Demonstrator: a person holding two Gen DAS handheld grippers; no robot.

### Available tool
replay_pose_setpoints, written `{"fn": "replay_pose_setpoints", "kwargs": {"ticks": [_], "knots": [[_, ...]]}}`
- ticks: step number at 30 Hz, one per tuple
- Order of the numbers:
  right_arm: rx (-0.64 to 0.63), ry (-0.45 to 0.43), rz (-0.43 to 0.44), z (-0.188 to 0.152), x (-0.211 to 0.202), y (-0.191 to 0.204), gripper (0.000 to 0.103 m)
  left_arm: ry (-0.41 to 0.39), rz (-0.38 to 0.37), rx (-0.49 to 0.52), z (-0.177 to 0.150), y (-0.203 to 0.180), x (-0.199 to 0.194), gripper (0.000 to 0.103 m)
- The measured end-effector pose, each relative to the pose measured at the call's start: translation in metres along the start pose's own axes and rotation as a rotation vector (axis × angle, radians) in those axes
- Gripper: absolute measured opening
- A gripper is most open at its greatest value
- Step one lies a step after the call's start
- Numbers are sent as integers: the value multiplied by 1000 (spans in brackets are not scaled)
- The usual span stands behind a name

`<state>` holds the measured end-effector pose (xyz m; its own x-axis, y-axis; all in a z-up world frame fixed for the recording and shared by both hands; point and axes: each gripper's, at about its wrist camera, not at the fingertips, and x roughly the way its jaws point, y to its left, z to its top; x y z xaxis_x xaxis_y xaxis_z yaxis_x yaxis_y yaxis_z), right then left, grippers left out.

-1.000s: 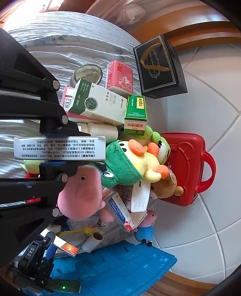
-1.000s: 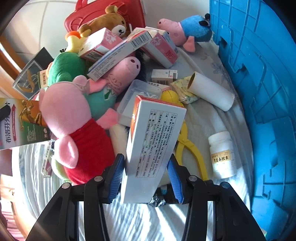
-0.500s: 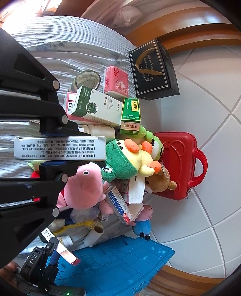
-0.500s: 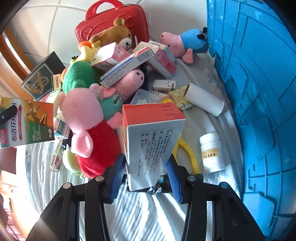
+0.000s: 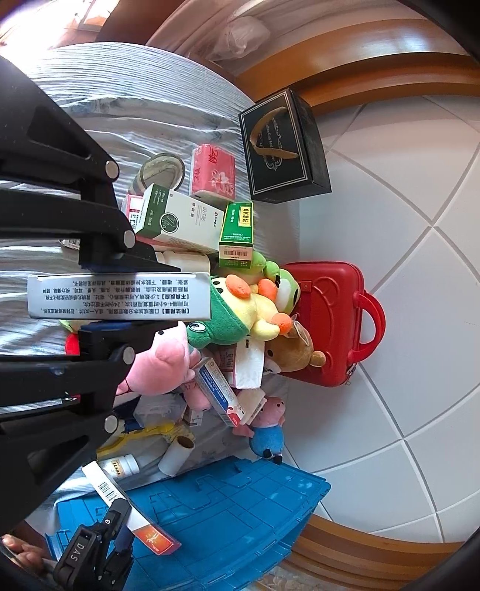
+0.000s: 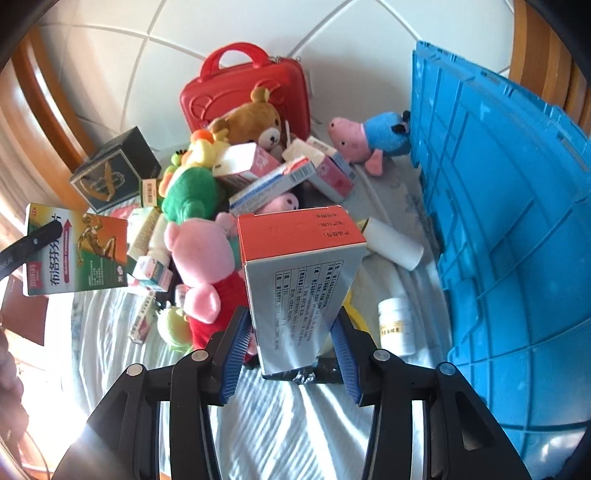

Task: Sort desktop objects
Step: 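Carry both white boxes over the blue crate with both tools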

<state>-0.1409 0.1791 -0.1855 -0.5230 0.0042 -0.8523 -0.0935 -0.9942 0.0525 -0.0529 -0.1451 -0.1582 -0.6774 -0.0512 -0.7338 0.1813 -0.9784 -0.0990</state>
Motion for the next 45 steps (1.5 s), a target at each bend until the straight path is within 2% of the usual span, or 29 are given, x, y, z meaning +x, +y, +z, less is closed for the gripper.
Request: {"fn": "replay_pose_setpoints", "kwargs": {"ticks": [22,31,45], "knots": [[-29,-134,80,19,-116,-1,44,-101,-37,41,28,-28,-79,18],[-29,-202,92,20,-165,-11,44,-146,-72,72,40,-58,-104,18],[33,-277,90,13,-228,-54,42,-188,-144,149,51,-125,-131,18]]}}
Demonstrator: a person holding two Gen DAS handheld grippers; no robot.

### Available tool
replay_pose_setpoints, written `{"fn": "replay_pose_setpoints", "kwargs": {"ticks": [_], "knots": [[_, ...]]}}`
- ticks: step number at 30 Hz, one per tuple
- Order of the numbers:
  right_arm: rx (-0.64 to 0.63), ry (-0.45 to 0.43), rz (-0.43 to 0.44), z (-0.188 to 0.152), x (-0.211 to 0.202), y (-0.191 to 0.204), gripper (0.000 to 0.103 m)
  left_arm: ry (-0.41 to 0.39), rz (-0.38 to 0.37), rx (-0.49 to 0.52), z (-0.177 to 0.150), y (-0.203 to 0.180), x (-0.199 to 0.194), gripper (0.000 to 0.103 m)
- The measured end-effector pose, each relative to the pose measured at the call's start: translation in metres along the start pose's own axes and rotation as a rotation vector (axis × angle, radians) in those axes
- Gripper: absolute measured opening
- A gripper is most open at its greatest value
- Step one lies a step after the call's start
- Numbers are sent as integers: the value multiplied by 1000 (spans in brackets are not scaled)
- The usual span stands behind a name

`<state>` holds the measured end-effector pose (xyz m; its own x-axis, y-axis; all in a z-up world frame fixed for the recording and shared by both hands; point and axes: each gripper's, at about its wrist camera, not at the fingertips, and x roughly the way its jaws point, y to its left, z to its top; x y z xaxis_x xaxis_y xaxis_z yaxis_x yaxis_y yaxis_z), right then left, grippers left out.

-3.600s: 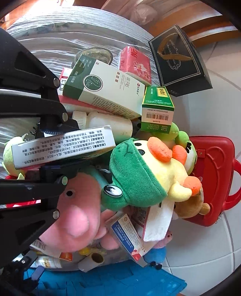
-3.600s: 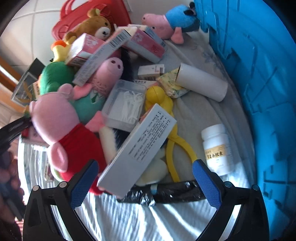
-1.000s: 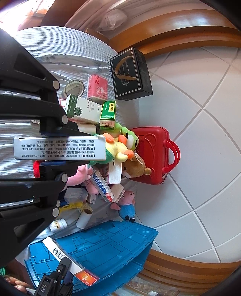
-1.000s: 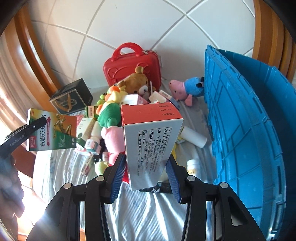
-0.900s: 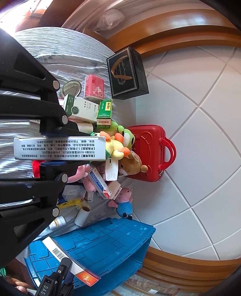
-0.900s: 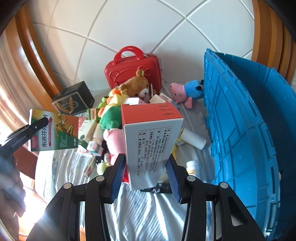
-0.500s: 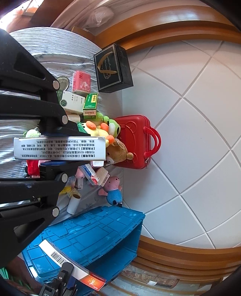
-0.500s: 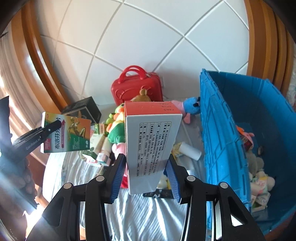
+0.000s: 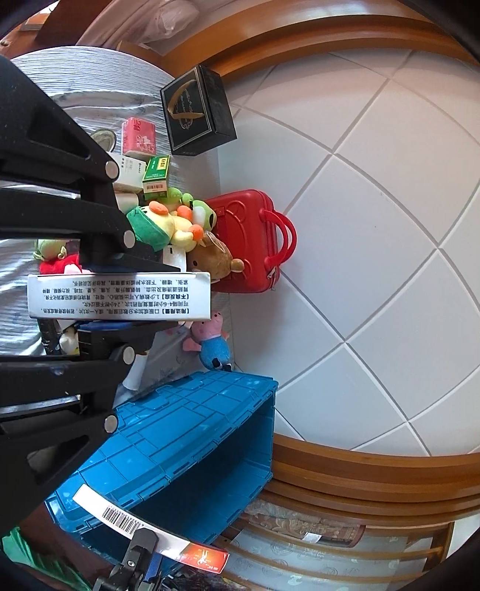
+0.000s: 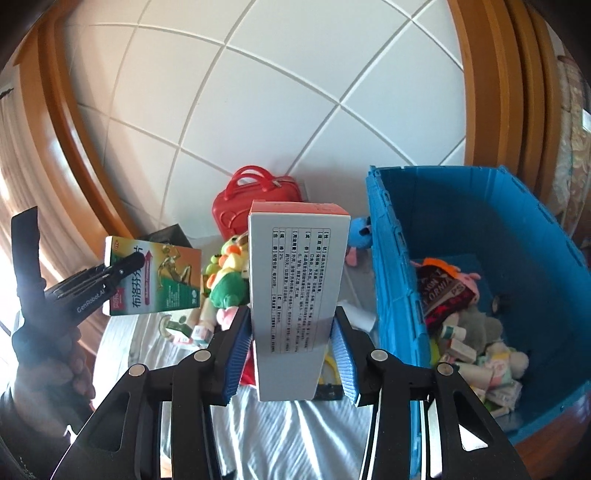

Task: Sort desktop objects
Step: 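Carry both white boxes over the blue crate with both tools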

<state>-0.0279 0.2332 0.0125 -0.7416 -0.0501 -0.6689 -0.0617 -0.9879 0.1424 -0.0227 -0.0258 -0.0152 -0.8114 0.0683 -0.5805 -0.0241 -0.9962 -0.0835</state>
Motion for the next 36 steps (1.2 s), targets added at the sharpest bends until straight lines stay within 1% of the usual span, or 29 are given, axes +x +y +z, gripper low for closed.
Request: {"fn": "replay_pose_setpoints", "kwargs": {"ticks": [10,11,21,31,36], "knots": [[47,-52,-41,9,-36,-40,42,-18,-78,68,19,-62,1,18],[52,-57,-46,9,-40,-44,42,-19,-102,79,22,-68,1,18],[96,-96,-94,18,-66,-87,42,-55,-197,149,46,-132,-2,18],[140,-128,-134,18,-87,-124,42,-61,-263,199,61,-189,2,18],[166,-136,-153,16,-89,-146,42,-51,-290,218,67,-214,10,18]]}}
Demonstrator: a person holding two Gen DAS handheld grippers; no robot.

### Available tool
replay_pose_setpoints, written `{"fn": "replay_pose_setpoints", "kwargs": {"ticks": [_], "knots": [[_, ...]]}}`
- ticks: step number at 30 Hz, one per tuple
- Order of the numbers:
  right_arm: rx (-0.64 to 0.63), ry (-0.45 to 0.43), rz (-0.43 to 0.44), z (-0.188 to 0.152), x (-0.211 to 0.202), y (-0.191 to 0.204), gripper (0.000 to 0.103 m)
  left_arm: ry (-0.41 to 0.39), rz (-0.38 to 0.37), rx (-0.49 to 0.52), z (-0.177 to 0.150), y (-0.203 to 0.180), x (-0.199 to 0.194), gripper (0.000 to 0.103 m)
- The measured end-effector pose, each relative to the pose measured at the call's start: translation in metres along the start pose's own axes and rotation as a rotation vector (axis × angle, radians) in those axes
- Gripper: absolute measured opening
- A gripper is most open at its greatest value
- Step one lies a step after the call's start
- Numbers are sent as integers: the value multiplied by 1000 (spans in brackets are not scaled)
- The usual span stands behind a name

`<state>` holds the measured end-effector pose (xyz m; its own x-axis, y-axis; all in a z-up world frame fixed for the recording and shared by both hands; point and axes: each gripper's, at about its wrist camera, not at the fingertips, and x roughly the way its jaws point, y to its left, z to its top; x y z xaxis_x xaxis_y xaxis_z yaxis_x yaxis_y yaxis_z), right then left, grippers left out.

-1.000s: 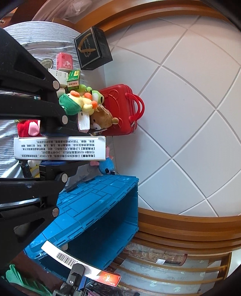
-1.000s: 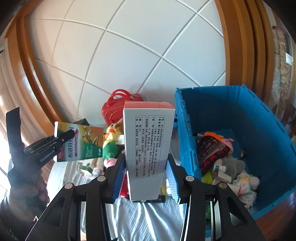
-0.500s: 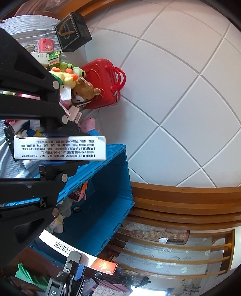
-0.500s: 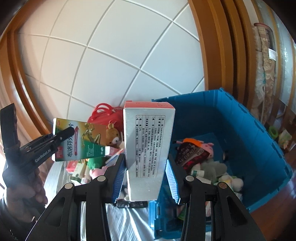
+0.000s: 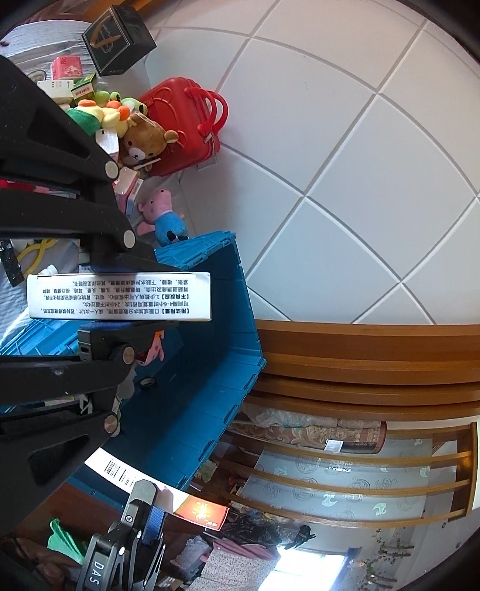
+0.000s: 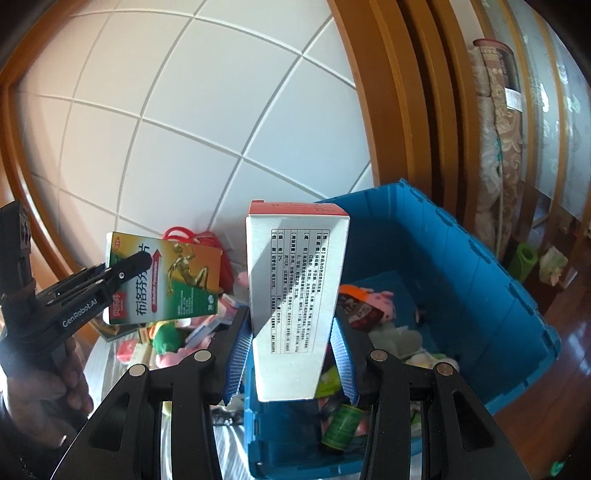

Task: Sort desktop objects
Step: 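Carry both white boxes over the blue crate with both tools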

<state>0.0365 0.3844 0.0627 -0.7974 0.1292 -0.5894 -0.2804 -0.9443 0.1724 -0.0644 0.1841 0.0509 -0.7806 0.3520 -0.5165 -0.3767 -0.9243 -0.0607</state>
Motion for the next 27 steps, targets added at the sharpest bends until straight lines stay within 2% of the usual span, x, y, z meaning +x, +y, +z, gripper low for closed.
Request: {"fn": "replay_pose_setpoints", "kwargs": {"ticks": [17,27], "knots": [[80,7,-93,3,1,-80,42,23,-102,68,28,-74,48,18],[105,24,-145,11,15,-119,42,55,-143,89,33,-101,78,18]]}}
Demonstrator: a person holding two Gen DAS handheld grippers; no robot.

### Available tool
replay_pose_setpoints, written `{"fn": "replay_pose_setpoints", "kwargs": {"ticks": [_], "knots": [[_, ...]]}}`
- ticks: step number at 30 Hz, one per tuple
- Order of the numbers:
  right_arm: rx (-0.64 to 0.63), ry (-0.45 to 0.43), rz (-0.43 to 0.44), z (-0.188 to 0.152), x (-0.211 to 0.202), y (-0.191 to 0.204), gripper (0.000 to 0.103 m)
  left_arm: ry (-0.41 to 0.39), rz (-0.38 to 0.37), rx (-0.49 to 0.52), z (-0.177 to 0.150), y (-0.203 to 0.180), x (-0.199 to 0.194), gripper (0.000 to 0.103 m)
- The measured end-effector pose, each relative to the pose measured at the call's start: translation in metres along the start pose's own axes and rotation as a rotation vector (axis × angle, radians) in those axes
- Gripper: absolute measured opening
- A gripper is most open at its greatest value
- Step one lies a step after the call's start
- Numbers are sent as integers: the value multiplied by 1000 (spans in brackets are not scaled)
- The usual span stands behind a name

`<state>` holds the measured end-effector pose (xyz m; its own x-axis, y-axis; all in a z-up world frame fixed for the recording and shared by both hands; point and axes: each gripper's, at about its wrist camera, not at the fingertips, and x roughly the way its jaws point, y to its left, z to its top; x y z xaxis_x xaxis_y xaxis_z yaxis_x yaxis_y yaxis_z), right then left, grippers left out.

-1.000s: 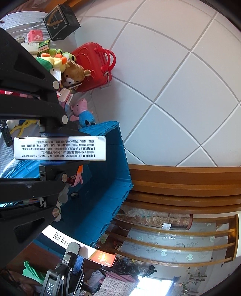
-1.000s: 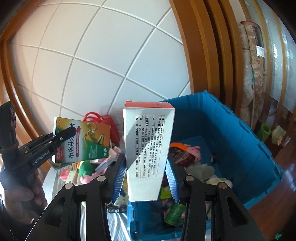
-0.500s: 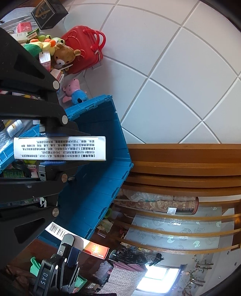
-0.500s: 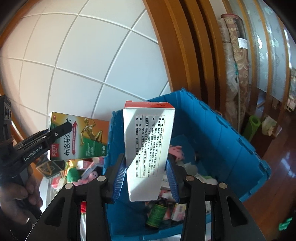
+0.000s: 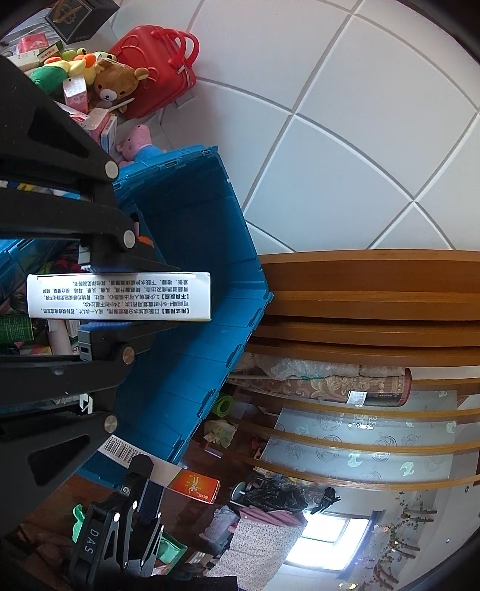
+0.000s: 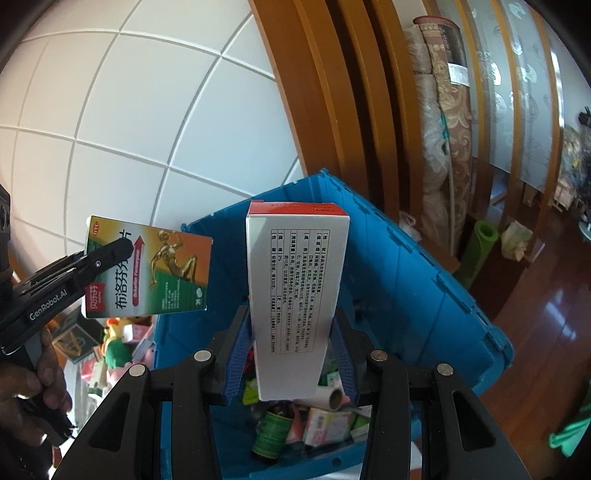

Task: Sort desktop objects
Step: 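Carry both white boxes over the blue crate with both tools, then open both tools to drop the white boxes into the blue crate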

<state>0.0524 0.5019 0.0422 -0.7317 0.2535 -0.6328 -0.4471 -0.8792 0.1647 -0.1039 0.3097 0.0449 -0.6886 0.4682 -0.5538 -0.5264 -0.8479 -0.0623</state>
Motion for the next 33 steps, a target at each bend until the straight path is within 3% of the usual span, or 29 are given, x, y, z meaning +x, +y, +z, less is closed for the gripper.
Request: {"fn": "replay_pose_setpoints", "kwargs": {"ticks": [11,12,13,14,15,16,33], "knots": [[2,11,-27,7,13,-19,42,21,-33,4,4,-12,20,18],[3,10,-34,7,14,-20,43,26,-41,0,5,-12,22,20],[4,5,-44,7,14,-21,45,25,-35,0,6,-12,22,30],[5,-5,-61,9,13,-23,68,16,-26,-5,7,-11,20,53],[0,-2,-73,10,15,-22,102,1,-24,-16,7,-9,18,66],[-2,-5,-80,12,16,-23,101,-14,-22,-31,7,-6,15,80],[-29,10,-50,5,18,-5,102,-9,39,-68,-14,24,-9,80]]}}
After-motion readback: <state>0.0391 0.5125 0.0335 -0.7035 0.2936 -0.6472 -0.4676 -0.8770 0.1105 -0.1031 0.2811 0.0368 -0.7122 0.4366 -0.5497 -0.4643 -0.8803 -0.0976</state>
